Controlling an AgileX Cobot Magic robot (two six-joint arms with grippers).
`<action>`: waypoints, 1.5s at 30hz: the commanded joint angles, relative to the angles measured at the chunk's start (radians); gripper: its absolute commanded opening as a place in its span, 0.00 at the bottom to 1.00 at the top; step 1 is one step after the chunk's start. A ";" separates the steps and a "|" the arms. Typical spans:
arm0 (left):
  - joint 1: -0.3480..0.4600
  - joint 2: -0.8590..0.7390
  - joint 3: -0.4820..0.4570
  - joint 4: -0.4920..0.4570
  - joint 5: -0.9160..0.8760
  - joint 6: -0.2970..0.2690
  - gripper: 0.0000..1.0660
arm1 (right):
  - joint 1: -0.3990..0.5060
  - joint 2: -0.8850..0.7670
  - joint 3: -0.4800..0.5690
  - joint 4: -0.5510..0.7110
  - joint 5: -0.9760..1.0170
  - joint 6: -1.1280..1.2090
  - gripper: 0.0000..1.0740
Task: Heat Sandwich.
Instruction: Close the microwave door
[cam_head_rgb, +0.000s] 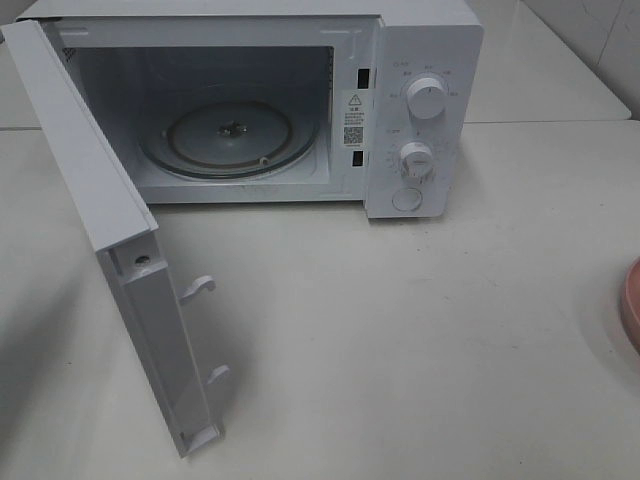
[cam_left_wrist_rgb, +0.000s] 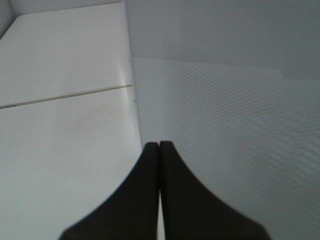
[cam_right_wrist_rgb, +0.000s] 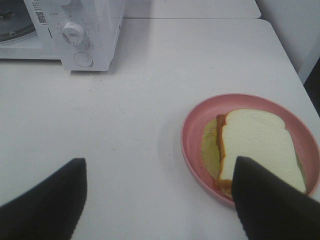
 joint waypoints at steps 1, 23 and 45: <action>0.005 0.029 -0.011 0.075 -0.080 -0.043 0.00 | -0.006 -0.028 0.000 0.000 -0.008 -0.011 0.71; -0.287 0.198 -0.110 -0.078 -0.156 0.007 0.00 | -0.006 -0.028 0.000 0.000 -0.008 -0.010 0.71; -0.568 0.372 -0.364 -0.372 -0.147 0.039 0.00 | -0.006 -0.028 0.000 0.000 -0.008 -0.010 0.71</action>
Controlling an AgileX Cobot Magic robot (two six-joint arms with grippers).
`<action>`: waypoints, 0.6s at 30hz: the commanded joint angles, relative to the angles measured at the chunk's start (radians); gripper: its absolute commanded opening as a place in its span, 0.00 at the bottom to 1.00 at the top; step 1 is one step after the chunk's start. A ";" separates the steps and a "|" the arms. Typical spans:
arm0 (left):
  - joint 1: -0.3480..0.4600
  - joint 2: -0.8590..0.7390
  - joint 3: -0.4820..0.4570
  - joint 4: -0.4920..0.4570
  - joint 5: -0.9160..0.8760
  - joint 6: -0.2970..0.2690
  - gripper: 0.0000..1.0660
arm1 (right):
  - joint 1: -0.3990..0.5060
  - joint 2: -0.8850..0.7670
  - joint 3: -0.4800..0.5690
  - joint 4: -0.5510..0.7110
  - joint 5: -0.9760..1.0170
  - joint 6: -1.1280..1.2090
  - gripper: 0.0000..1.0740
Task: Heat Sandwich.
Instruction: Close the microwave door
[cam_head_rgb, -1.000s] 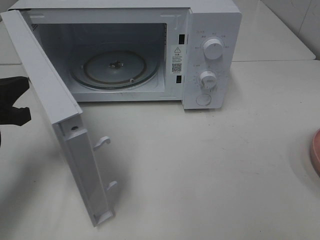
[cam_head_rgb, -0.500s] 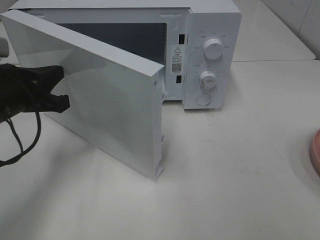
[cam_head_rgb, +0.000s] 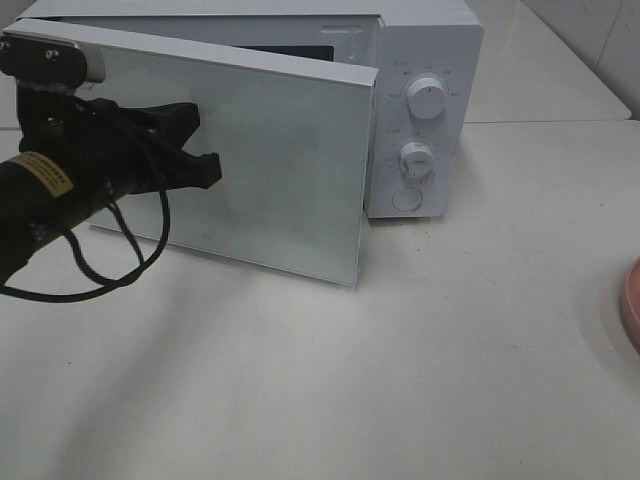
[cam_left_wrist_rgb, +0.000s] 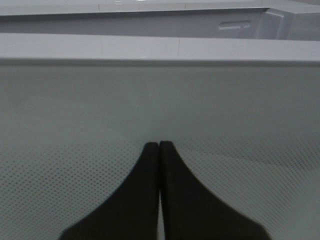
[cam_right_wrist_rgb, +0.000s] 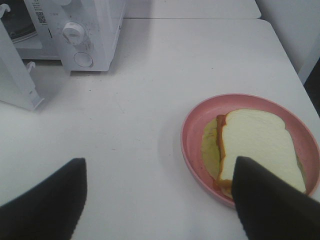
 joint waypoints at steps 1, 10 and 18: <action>-0.051 0.036 -0.064 -0.107 0.005 0.032 0.00 | -0.006 -0.028 0.000 0.000 -0.007 -0.010 0.71; -0.136 0.125 -0.221 -0.253 0.086 0.143 0.00 | -0.006 -0.028 0.000 0.000 -0.007 -0.010 0.71; -0.177 0.209 -0.378 -0.357 0.130 0.230 0.00 | -0.006 -0.028 0.000 0.000 -0.007 -0.013 0.71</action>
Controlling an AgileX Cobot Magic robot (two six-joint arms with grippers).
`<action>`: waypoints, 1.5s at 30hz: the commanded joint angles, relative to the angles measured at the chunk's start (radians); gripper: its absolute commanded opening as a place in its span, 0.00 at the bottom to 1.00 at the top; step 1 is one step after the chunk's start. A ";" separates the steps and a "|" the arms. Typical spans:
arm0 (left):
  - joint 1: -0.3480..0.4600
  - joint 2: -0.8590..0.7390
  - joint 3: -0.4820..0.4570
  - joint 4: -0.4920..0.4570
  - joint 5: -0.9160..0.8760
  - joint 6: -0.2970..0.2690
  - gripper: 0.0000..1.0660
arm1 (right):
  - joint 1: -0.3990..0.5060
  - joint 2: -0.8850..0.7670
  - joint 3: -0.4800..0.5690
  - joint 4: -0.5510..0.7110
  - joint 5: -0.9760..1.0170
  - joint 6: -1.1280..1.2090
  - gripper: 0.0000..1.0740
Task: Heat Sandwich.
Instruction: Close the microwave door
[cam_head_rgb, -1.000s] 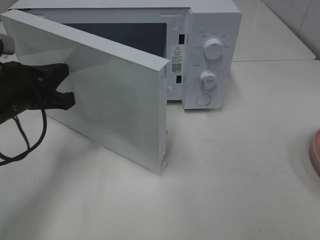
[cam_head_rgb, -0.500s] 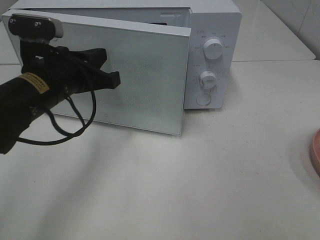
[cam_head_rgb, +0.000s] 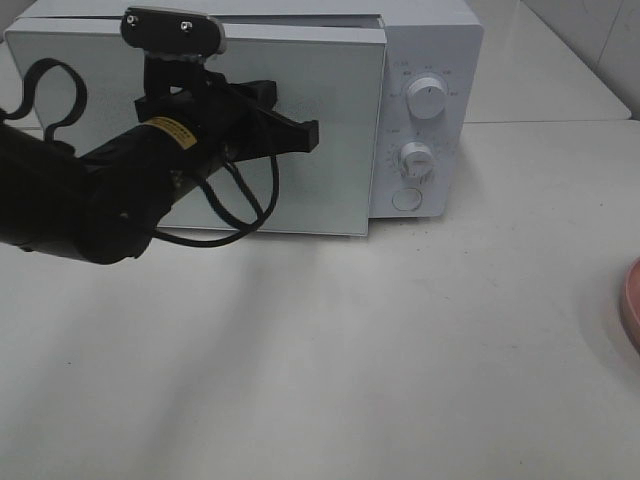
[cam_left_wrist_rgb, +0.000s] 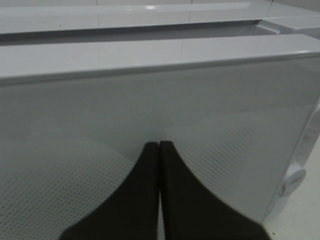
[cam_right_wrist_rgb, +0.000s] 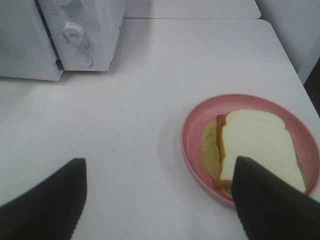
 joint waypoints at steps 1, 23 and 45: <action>-0.010 0.033 -0.069 -0.054 0.013 0.029 0.00 | -0.006 -0.028 0.000 0.000 -0.007 -0.013 0.71; 0.004 0.145 -0.268 -0.115 0.125 0.069 0.00 | -0.006 -0.028 0.000 0.000 -0.007 -0.011 0.71; -0.043 0.062 -0.150 -0.112 0.120 0.075 0.00 | -0.006 -0.028 0.000 0.000 -0.007 -0.010 0.71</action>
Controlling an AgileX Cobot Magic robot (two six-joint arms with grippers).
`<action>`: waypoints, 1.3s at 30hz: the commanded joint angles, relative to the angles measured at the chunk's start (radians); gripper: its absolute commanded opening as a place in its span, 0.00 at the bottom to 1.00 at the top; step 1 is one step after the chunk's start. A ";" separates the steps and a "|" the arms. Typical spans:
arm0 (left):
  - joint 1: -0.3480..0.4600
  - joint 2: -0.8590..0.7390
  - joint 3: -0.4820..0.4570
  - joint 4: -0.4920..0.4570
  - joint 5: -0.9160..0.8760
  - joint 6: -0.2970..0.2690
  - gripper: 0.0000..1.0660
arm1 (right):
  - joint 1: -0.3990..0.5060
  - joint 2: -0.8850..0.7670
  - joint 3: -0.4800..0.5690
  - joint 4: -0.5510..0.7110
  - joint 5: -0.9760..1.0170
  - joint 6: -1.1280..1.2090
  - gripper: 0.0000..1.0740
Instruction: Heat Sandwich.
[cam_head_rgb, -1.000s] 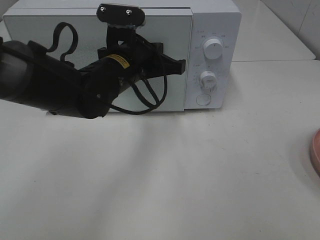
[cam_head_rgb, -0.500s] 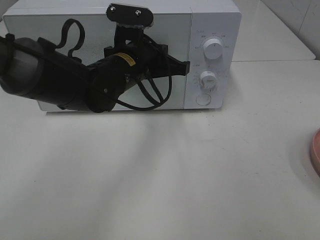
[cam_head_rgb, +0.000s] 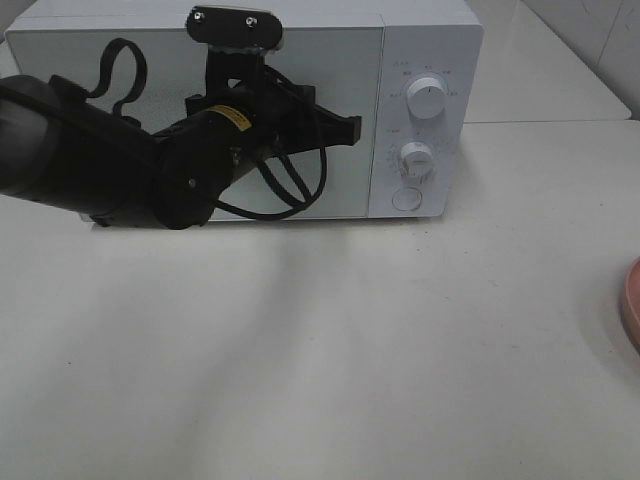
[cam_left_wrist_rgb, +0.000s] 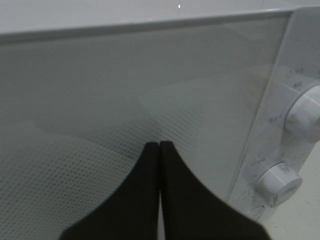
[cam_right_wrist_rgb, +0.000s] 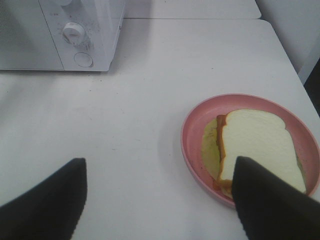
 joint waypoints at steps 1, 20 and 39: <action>-0.019 -0.040 0.038 -0.017 -0.028 -0.002 0.00 | -0.006 -0.028 0.000 -0.001 -0.007 -0.010 0.71; -0.077 -0.257 0.223 -0.015 0.411 -0.003 0.54 | -0.006 -0.028 0.000 -0.001 -0.007 -0.010 0.71; -0.036 -0.443 0.223 0.107 1.110 -0.015 0.94 | -0.006 -0.028 0.000 -0.001 -0.007 -0.010 0.71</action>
